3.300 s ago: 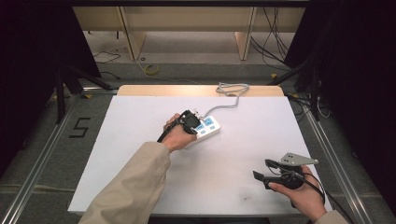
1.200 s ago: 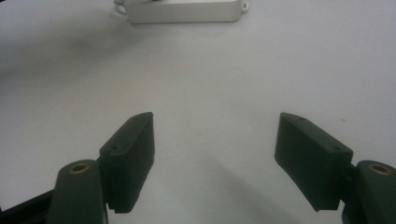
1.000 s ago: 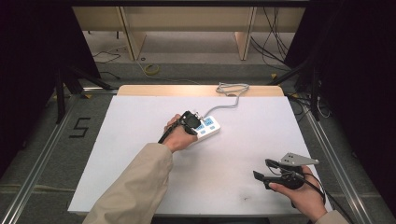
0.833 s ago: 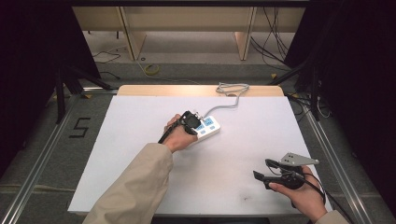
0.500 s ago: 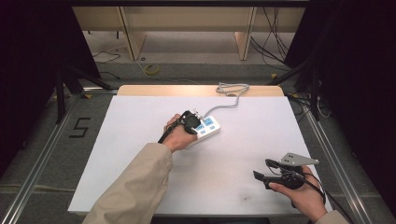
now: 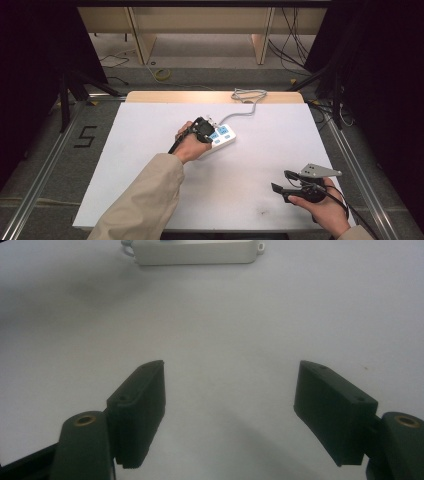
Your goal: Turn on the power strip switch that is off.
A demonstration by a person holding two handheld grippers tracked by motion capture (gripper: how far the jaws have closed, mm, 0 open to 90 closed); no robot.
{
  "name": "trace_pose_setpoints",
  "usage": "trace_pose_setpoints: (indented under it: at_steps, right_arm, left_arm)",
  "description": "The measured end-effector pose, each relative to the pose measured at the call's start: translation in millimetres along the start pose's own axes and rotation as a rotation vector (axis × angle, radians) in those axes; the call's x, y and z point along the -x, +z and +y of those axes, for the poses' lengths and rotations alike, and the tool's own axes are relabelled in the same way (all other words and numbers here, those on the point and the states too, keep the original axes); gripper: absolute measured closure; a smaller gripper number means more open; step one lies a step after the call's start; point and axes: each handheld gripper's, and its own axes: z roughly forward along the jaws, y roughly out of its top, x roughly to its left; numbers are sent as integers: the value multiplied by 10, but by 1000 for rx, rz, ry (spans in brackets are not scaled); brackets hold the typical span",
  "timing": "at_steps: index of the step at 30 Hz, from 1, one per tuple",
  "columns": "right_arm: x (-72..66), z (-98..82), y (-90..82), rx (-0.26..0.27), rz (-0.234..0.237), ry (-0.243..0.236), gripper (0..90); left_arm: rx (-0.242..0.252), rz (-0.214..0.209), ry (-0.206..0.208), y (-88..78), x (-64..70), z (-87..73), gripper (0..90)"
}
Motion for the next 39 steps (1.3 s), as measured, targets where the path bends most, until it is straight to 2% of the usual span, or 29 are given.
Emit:
trace_pose_setpoints:
  at_steps: [5, 6, 15, 19, 22, 24, 27, 31, 35, 39]
  right_arm:
    - [0, 0, 1, 0, 0, 1, 291]
    - [0, 0, 2, 0, 0, -1, 290]
    - [0, 0, 2, 1, 0, 0, 290]
    - [0, 0, 3, 1, -1, 1, 291]
    - [-1, 1, 2, 1, -1, 1, 290]
    - [-1, 0, 2, 1, -1, 2, 291]
    - [-3, 3, 3, 1, -2, -1, 290]
    - [-3, 1, 4, 1, -2, 0, 290]
    - [-9, 2, 5, 0, -2, -2, 291]
    - [-2, 2, 10, -3, -5, -1, 290]
  left_arm:
    - [30, 3, -17, -73, -17, -1, 889]
    - [36, -3, -22, -84, -13, -1, 849]
    - [68, -4, -30, -196, -8, -7, 792]
    - [87, 1, -43, -254, -16, -16, 732]
    - [93, -19, -62, -292, -15, -34, 668]
    - [92, -39, -63, -318, -14, -54, 639]
    - [107, -45, -69, -366, -12, -94, 592]
    - [130, -62, -96, -416, -8, -184, 531]
    - [124, -82, -91, -457, -14, -284, 487]
    - [139, -79, -98, -514, -34, -350, 463]
